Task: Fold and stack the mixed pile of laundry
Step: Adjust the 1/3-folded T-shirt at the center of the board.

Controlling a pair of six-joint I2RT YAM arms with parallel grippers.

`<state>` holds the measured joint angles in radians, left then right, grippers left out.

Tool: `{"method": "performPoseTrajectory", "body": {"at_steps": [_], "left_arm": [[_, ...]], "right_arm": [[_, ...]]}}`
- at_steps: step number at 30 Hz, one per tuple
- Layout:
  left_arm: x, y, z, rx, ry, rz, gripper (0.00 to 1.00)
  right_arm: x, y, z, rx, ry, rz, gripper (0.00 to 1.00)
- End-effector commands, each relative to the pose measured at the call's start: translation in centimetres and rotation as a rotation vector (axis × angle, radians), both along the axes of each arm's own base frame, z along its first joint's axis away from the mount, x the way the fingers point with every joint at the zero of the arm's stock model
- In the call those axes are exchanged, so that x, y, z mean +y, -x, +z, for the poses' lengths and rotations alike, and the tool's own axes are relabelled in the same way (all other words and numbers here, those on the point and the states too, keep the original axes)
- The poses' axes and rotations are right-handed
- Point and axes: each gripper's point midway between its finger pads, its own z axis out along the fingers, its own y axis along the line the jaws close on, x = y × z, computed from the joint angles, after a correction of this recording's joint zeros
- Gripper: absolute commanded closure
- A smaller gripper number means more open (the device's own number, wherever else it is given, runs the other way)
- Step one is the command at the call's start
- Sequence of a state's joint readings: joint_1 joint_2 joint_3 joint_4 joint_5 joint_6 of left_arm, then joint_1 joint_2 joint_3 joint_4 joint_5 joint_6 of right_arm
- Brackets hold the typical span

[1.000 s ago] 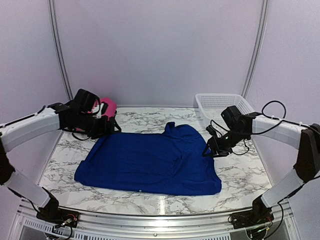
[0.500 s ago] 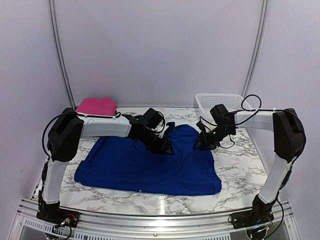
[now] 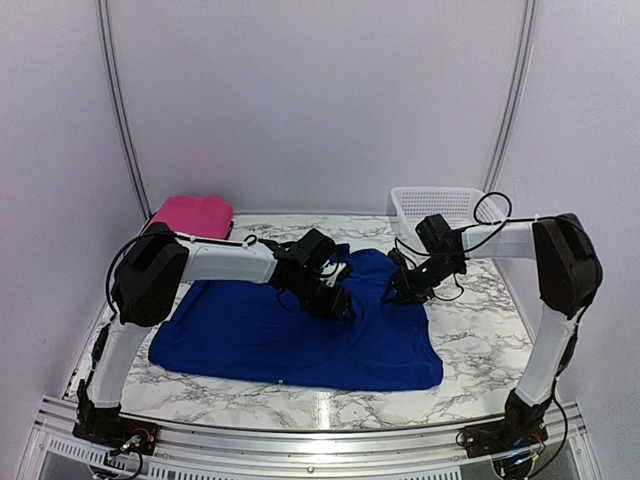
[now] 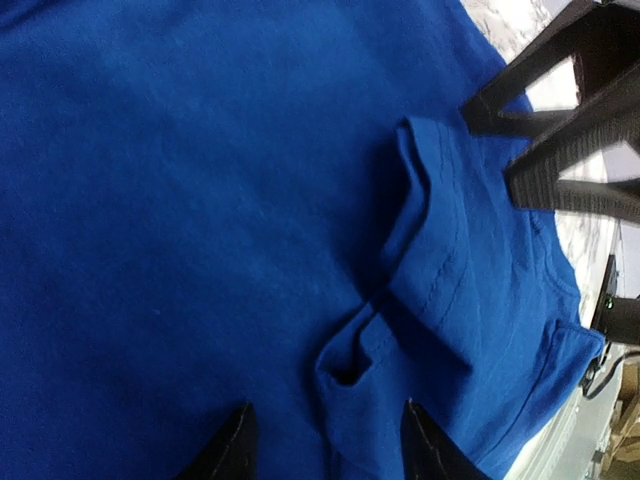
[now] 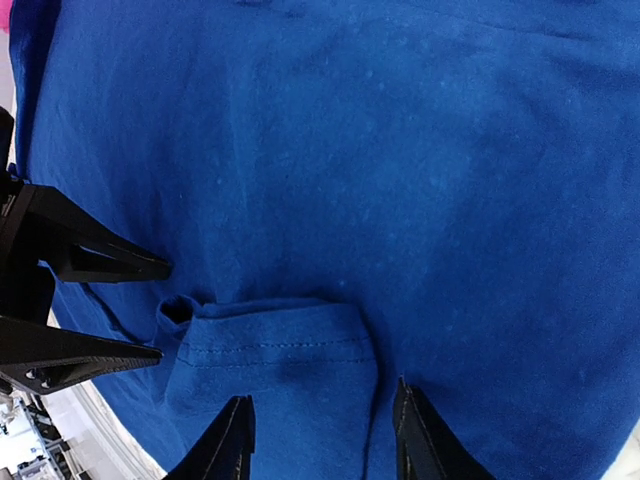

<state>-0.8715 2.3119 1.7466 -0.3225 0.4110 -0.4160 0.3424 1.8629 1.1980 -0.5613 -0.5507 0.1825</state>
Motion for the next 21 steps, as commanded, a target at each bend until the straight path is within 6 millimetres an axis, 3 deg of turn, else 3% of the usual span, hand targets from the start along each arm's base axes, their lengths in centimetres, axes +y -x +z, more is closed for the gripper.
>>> {"method": "performPoseTrajectory", "body": {"at_steps": [1,5,7,12,13,21], "left_arm": [[-0.5,-0.2,-0.7,0.014,-0.007,0.006,0.53],[-1.1,-0.6,-0.5,0.010,0.007,0.003,0.62],[-1.4,-0.7,-0.4,0.010,0.015,0.000,0.71],[-1.0,-1.1,0.7,-0.009,0.021,0.013,0.98],[-0.8,-1.2,1.1,-0.017,0.022,0.017,1.00],[1.5,-2.5,3.7,-0.113,0.023,0.080,1.00]], "right_arm": [[0.4,-1.0,-0.1,-0.016,-0.025,0.009,0.58],[0.6,-0.9,-0.4,-0.003,-0.037,0.020,0.63],[0.8,-1.0,-0.3,-0.004,-0.044,0.026,0.67],[1.1,-1.3,1.0,-0.030,-0.067,0.032,0.95],[1.2,-1.4,1.3,-0.039,-0.071,0.033,1.00],[1.3,-2.9,4.1,-0.115,-0.074,0.013,1.00]]}}
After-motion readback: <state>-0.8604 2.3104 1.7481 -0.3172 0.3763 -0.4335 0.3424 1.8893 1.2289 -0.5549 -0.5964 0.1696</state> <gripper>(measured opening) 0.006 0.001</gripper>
